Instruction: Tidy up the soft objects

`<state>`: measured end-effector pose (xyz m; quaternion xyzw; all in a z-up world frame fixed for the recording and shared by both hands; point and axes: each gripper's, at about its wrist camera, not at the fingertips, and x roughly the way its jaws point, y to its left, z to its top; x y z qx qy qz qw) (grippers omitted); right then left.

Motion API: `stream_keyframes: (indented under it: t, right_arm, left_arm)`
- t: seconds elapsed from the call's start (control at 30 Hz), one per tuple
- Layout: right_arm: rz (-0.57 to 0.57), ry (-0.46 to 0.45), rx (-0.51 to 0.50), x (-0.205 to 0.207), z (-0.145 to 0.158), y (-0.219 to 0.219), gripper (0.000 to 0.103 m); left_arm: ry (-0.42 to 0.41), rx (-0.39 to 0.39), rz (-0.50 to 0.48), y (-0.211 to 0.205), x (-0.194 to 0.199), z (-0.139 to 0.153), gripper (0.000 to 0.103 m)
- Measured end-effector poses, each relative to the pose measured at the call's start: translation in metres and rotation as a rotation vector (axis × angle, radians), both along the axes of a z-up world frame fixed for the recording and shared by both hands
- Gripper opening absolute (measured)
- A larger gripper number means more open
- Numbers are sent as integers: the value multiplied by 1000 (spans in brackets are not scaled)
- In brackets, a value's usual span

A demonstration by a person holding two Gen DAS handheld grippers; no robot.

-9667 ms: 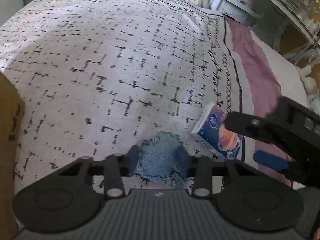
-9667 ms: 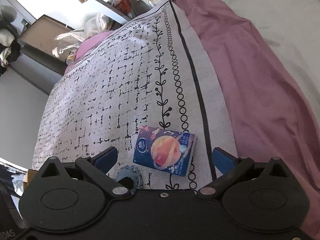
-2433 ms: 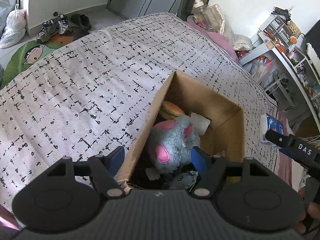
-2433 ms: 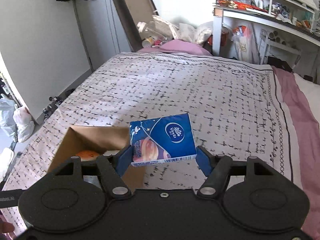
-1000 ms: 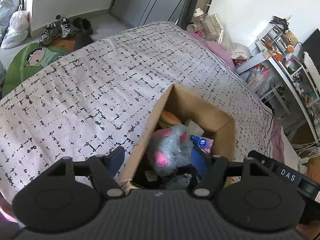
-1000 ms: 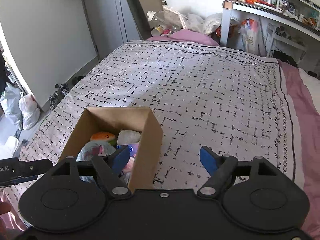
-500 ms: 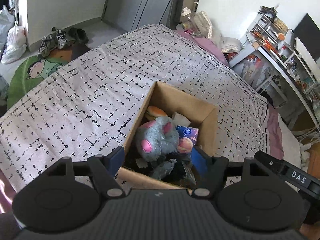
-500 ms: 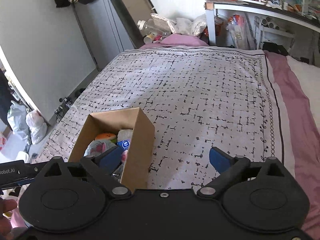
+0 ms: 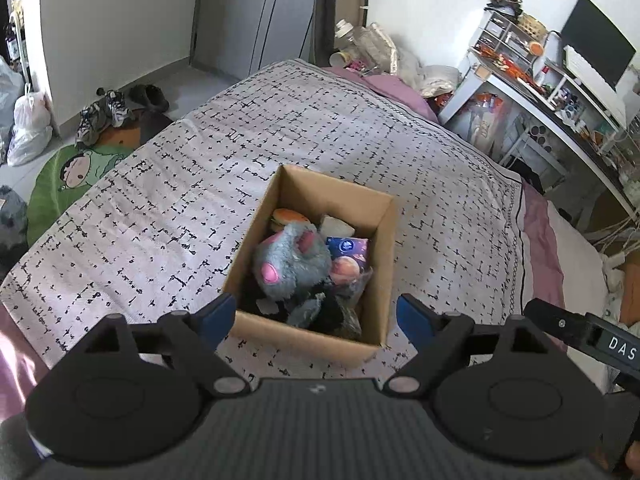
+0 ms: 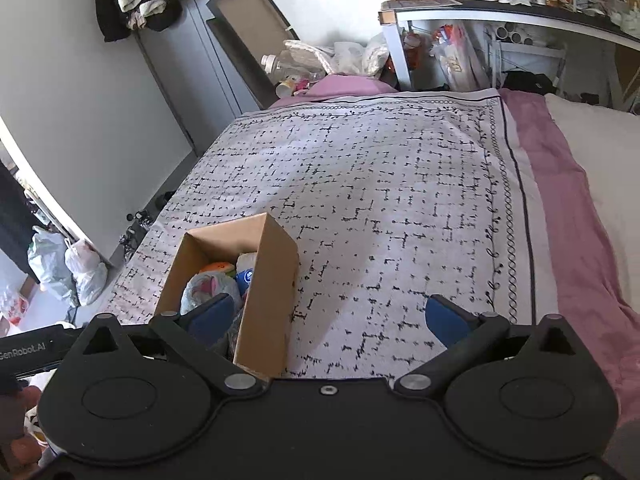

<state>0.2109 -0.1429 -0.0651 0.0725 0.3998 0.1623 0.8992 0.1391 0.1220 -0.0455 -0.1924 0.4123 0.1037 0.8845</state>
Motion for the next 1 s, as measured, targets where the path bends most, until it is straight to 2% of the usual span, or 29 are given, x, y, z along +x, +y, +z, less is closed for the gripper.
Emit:
stream_keyframes:
  t: [0.3, 0.57, 0.7, 1.0]
  right_arm:
    - [-12, -21, 23, -27, 14, -28, 103]
    - [-5, -33, 4, -51, 25, -40, 103]
    - [3, -43, -3, -64, 29, -46, 103]
    - [6, -65, 0, -90, 38, -63, 103]
  left_arm:
    - [-33, 40, -26, -25, -24, 19, 92]
    - [-47, 70, -54, -45, -45, 34, 95]
    - [-53, 90, -58, -54, -57, 39, 100]
    - [-70, 132, -88, -78, -84, 47, 102]
